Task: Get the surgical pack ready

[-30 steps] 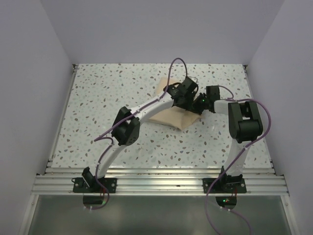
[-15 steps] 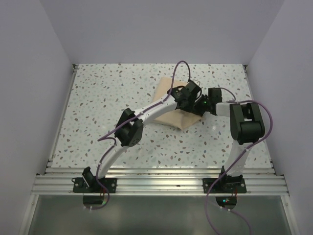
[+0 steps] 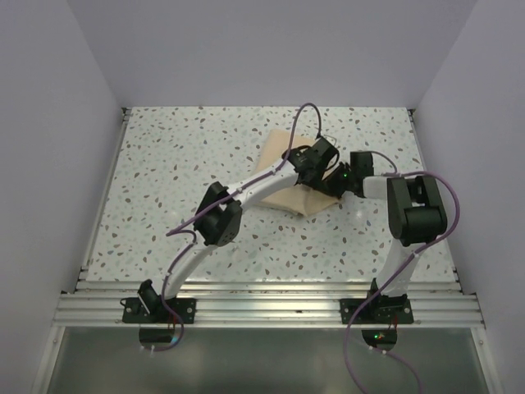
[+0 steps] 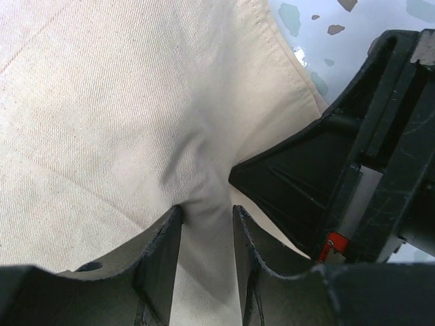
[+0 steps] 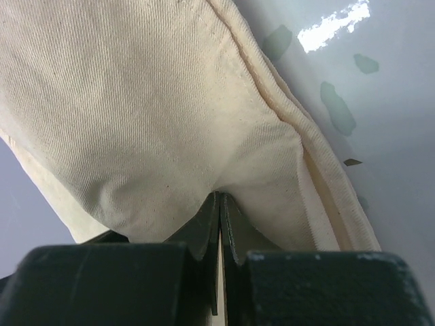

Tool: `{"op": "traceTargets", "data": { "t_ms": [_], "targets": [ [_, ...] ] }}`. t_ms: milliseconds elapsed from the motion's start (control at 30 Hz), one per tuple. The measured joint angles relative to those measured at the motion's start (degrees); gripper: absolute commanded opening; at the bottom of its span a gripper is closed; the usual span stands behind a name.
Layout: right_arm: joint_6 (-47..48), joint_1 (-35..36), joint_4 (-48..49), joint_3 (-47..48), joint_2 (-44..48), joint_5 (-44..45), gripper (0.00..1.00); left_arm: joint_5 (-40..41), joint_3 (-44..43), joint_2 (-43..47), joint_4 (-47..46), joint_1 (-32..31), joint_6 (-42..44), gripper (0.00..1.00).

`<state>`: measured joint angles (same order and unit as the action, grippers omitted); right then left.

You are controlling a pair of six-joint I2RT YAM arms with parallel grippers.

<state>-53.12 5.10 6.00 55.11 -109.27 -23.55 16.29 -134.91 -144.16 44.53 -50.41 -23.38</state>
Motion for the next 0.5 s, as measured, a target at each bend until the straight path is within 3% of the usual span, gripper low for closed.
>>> {"op": "traceTargets", "data": {
  "t_ms": [167,333,500],
  "targets": [
    [-0.3,-0.2,0.0,-1.5,1.2,0.0,0.00,2.1,-0.3,-0.7,0.1,-0.7,1.5,0.40],
    [-1.0,-0.4,0.9,-2.8,1.8,0.0,0.00,5.4,-0.4,-1.2,0.2,-1.5,3.6,0.27],
    [-1.3,-0.4,1.4,-3.2,2.0,0.0,0.00,7.7,-0.4,-1.5,0.2,-2.2,5.4,0.34]
  ]
}}
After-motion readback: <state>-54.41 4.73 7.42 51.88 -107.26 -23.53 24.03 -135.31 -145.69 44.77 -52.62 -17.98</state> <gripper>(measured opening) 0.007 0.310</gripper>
